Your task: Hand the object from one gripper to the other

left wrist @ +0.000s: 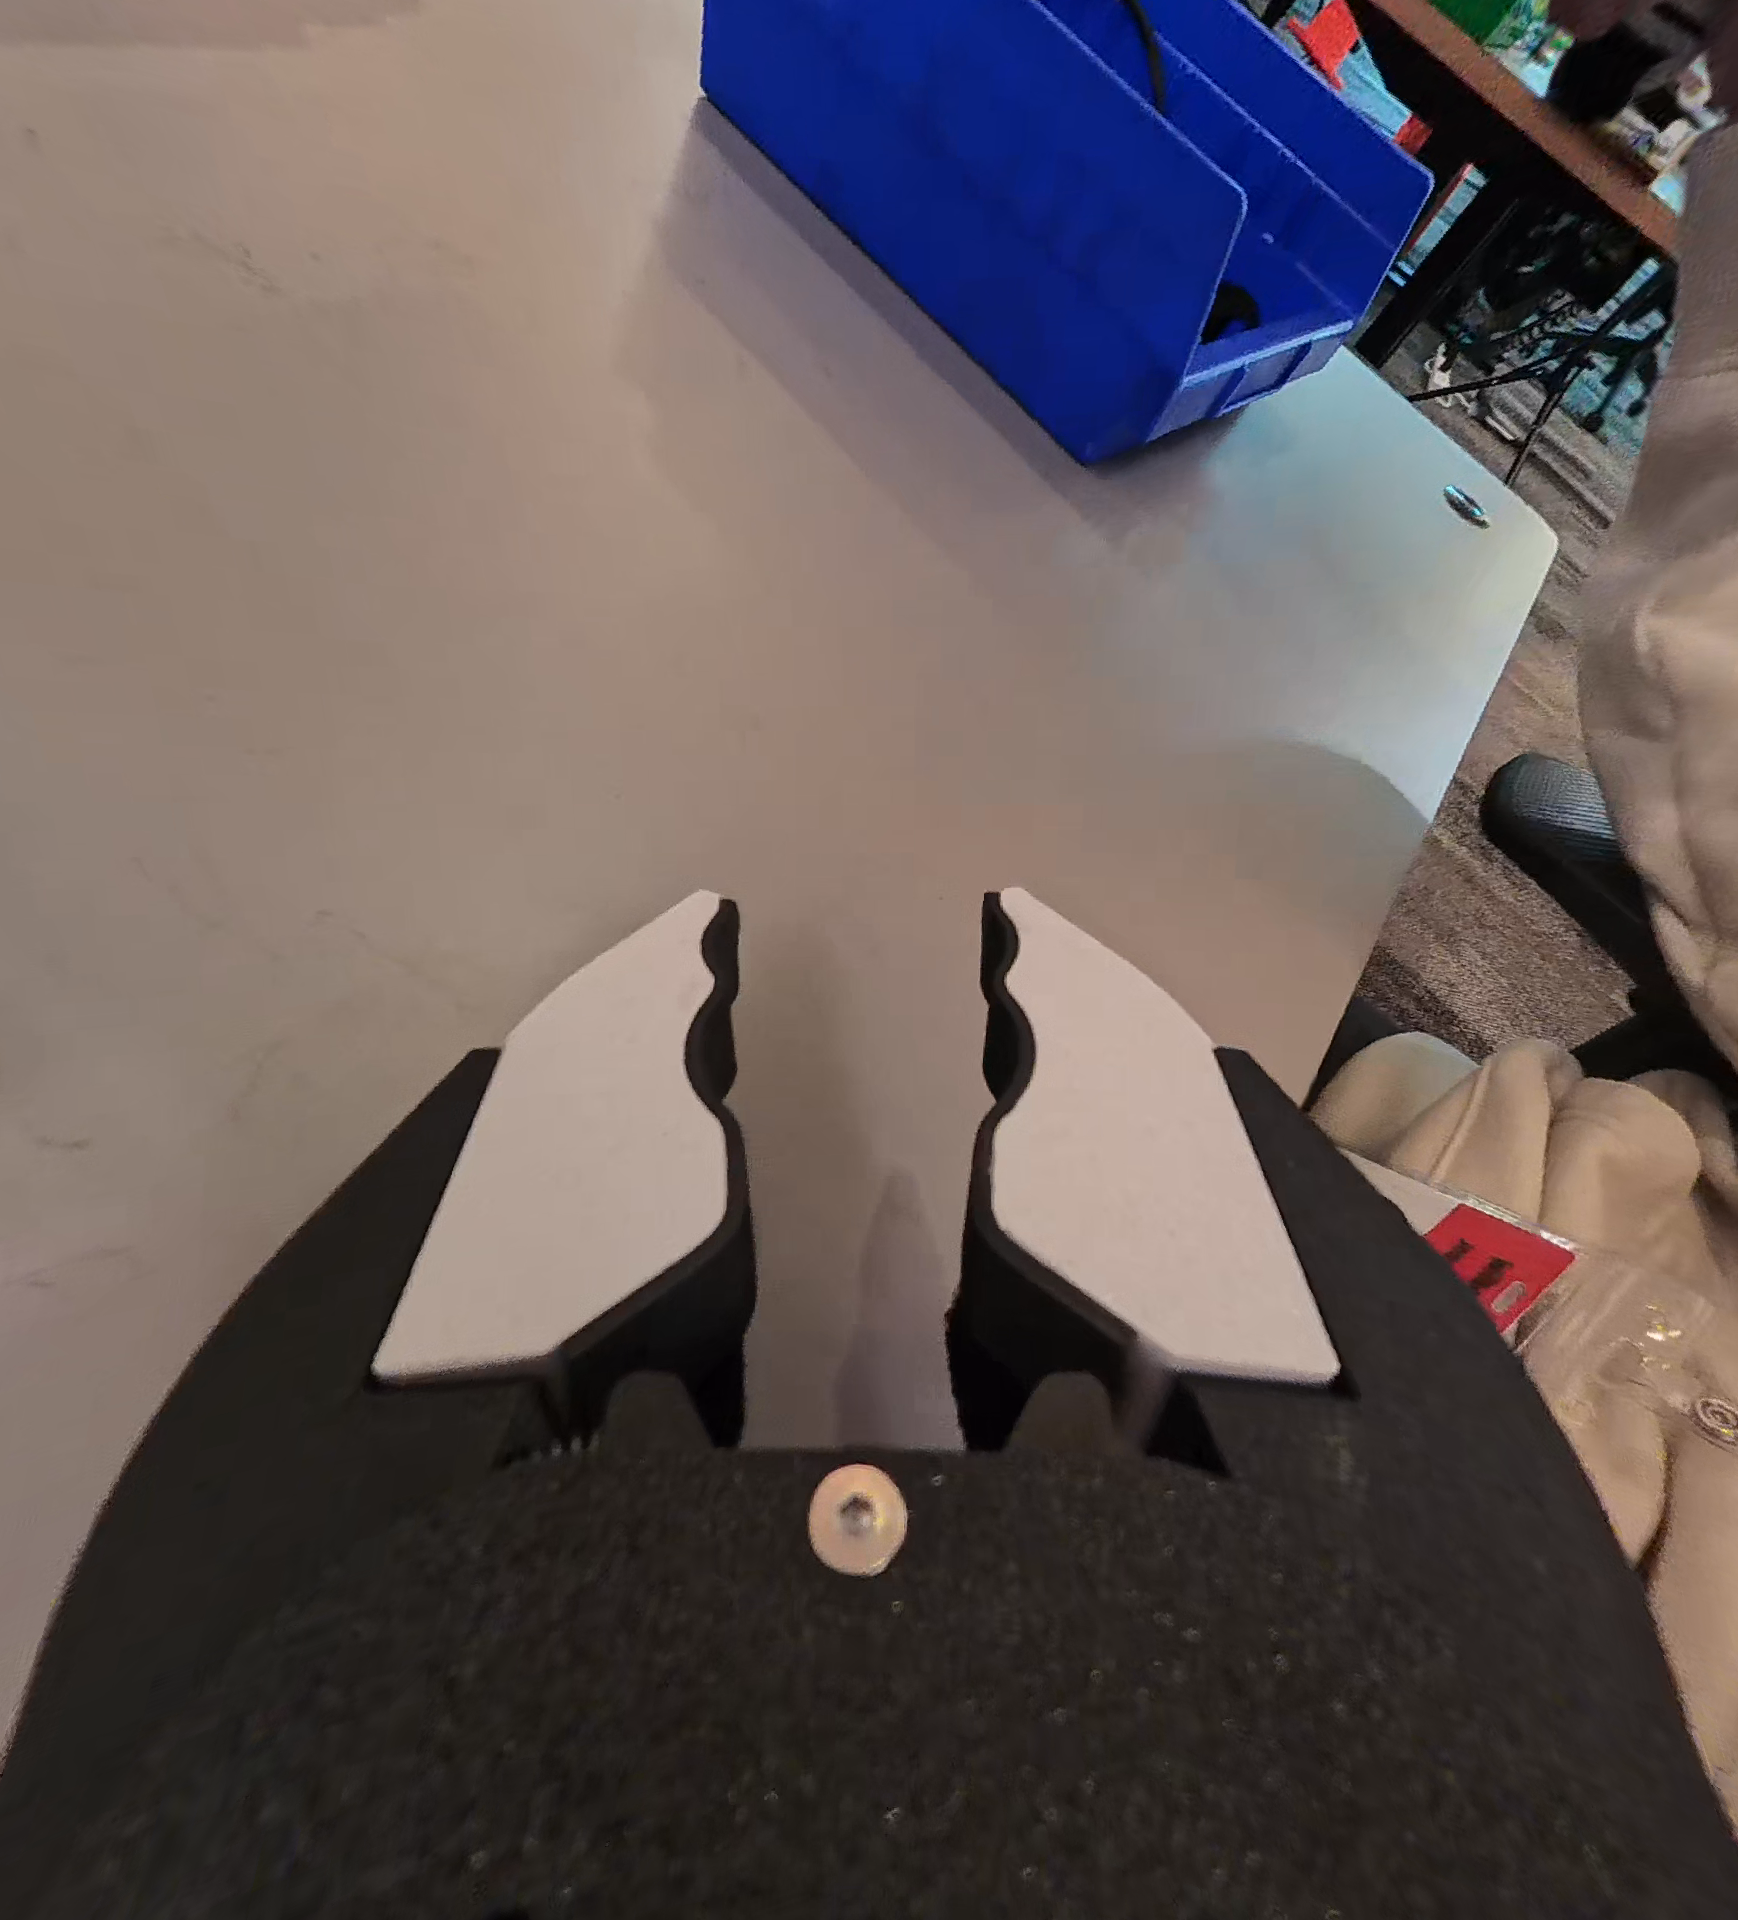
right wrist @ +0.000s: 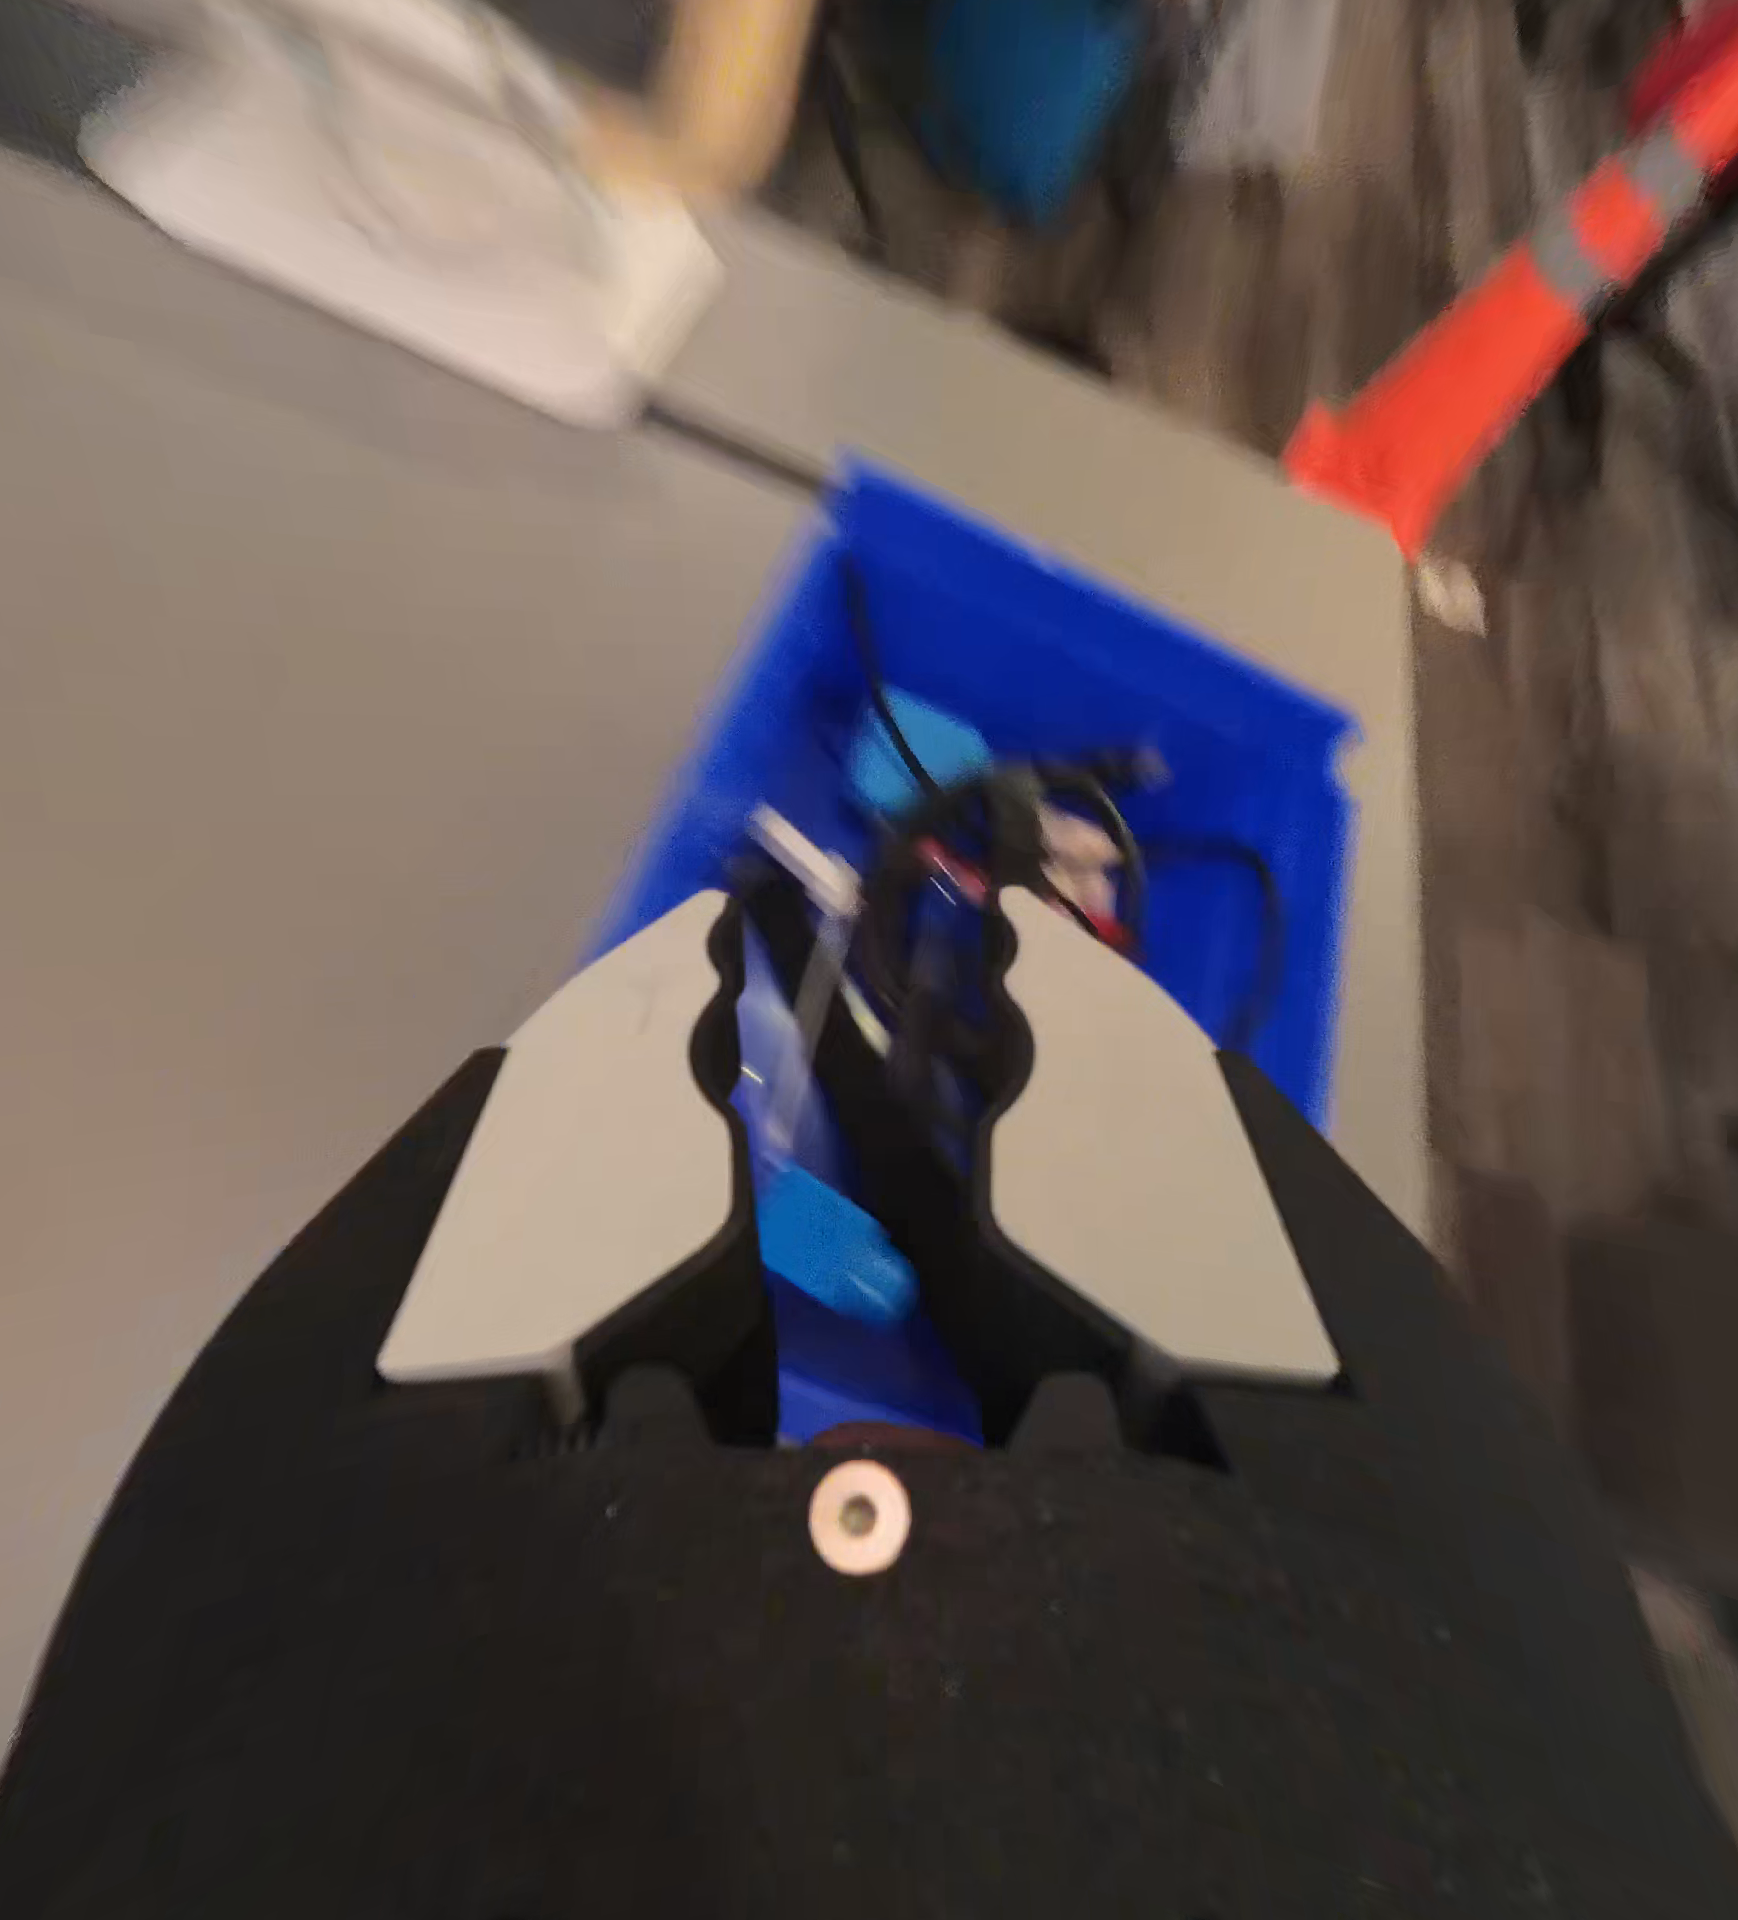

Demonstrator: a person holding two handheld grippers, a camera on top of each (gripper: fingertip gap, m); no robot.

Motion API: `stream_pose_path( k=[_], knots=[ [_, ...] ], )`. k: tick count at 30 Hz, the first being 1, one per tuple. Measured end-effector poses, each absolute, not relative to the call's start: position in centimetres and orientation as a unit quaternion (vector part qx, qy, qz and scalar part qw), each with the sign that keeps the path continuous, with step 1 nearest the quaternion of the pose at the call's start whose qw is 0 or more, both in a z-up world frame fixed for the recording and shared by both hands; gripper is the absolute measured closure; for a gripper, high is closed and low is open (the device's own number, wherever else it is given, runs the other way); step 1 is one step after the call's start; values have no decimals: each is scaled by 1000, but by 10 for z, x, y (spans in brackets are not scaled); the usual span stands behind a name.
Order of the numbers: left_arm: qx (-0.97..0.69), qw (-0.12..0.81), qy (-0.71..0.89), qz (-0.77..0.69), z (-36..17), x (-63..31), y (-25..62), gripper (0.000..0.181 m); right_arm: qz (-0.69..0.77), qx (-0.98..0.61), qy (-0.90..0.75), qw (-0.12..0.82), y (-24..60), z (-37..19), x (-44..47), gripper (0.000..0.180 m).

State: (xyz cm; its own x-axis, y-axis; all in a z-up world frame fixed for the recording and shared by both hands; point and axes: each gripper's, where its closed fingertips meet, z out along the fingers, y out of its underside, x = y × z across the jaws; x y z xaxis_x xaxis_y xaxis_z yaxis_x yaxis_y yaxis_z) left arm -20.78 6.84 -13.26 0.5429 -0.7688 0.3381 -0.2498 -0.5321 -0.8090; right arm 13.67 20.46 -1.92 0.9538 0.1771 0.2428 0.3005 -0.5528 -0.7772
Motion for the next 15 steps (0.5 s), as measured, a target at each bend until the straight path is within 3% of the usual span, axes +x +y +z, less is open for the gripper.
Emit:
stream_pose_path(
  k=[3, 6, 10, 12, 15],
  knots=[
    [-802, 376, 308, -346, -132, -212, 74, 136, 146, -790, -192, 563, 190, -7, 29, 135],
    [-807, 388, 279, -346, -127, -219, 81, 132, 352, -704, -218, 577, 139, -37, -60, 142],
    [-799, 439, 256, -323, -108, -243, 94, 131, 408, -709, -227, 529, 110, -81, -100, 142],
    [-803, 470, 238, -278, -96, -268, 109, 119, 402, -713, -235, 524, 107, -84, -103, 143],
    [-834, 474, 164, -229, -78, -318, 137, 117, 411, -701, -224, 538, 107, -77, -100, 144]
  ],
)
